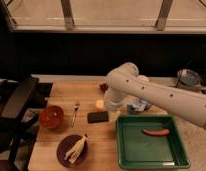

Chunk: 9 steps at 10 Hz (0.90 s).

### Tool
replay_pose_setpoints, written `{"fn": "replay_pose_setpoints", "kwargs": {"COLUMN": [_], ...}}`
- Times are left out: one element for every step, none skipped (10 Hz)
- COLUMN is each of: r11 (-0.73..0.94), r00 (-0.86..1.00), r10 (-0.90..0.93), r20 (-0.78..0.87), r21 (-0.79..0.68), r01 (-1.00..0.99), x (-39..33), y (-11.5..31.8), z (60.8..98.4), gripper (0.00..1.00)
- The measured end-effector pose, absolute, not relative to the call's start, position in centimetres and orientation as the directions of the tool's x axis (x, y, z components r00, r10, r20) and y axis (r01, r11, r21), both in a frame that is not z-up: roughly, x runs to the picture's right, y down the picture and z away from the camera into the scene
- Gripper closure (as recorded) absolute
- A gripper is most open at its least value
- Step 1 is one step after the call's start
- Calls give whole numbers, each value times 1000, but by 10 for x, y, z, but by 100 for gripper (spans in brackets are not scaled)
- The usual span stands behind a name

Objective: Place eraser in red bowl

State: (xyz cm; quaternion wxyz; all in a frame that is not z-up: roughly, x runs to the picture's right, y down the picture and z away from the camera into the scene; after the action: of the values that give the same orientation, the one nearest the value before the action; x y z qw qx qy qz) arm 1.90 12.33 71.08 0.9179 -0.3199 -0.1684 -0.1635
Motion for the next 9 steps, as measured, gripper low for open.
{"fn": "replay_pose_setpoints", "kwargs": {"r11": [739, 738, 737, 736, 735, 736, 735, 731, 728], "r00": [867, 853, 857, 856, 854, 856, 854, 851, 845], "r10": [-209, -216, -218, -219, -220, -218, -220, -243, -267], "r20": [452, 474, 468, 469, 471, 469, 470, 466, 463], "r21": [-508, -492, -496, -497, -496, -496, -496, -489, -478], "r01": [442, 461, 458, 460, 463, 460, 462, 476, 492], "x": [-4, -19, -14, -15, -16, -15, -15, -17, -25], "y": [120, 119, 119, 120, 120, 120, 120, 117, 111], "z": [709, 708, 708, 708, 708, 708, 708, 708, 707], "gripper": [100, 100, 100, 100, 100, 100, 100, 100, 100]}}
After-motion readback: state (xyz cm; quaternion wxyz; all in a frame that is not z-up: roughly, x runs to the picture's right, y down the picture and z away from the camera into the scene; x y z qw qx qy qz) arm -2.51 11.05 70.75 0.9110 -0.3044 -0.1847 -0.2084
